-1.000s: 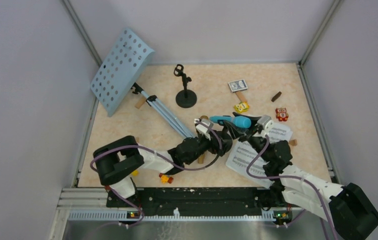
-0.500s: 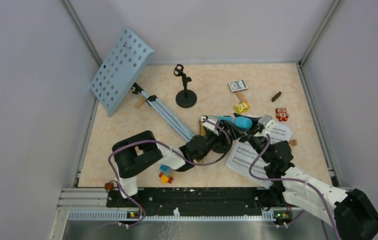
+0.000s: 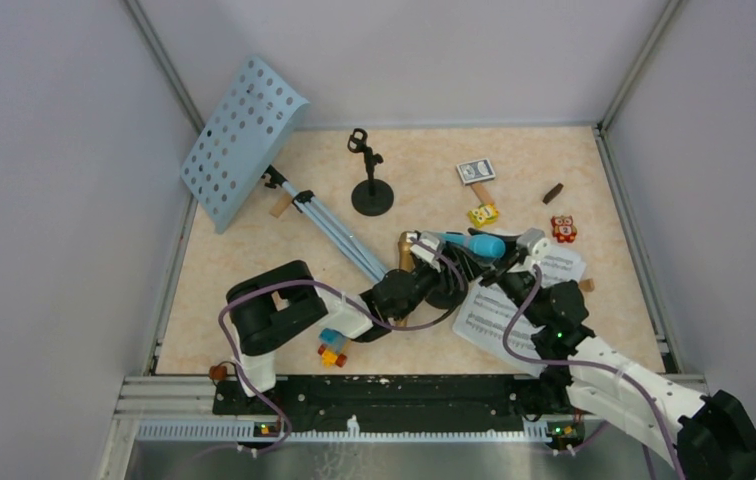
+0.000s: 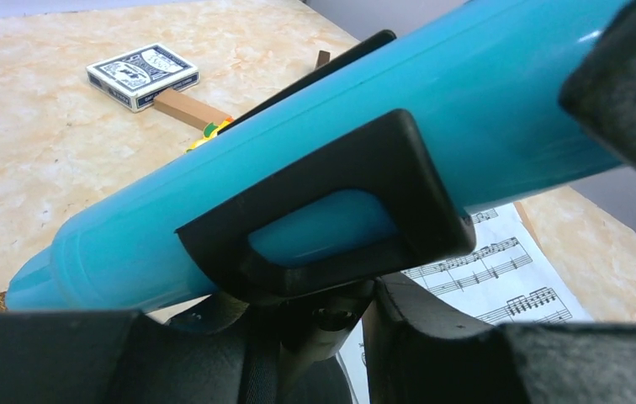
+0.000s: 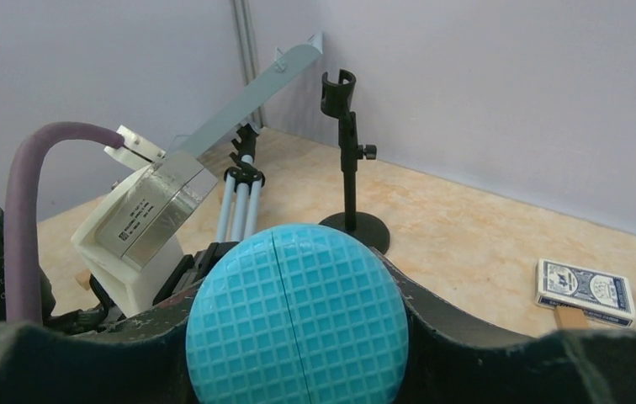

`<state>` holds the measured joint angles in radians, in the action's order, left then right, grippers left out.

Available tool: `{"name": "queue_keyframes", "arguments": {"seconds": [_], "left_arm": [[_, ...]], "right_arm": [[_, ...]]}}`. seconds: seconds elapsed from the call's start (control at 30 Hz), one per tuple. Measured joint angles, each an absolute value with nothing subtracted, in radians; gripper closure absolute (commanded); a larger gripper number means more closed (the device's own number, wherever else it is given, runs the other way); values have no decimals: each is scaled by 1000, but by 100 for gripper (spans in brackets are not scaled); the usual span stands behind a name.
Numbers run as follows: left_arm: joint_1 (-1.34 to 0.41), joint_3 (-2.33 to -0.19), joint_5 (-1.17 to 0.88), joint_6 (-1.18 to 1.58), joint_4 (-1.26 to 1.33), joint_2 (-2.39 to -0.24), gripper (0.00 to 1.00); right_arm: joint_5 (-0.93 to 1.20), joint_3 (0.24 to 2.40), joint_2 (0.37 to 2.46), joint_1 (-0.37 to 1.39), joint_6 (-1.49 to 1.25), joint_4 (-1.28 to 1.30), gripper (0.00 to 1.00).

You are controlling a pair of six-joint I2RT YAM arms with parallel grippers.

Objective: Pack up the instrument practice props

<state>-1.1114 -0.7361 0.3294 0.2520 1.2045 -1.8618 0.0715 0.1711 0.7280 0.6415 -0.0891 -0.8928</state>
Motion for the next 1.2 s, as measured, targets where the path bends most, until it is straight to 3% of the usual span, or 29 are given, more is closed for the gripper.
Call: {"name": "queue_keyframes", "arguments": {"seconds": [0.67,1.2], "left_arm": [[-1137,-747,236,268,1229,-1862,100],[-1143,-757,209,287,1296,-1864,100]], "right_arm": [[64,308,308,646,-52,-178,100],[62,383,244,648,-56,-89,100]]}}
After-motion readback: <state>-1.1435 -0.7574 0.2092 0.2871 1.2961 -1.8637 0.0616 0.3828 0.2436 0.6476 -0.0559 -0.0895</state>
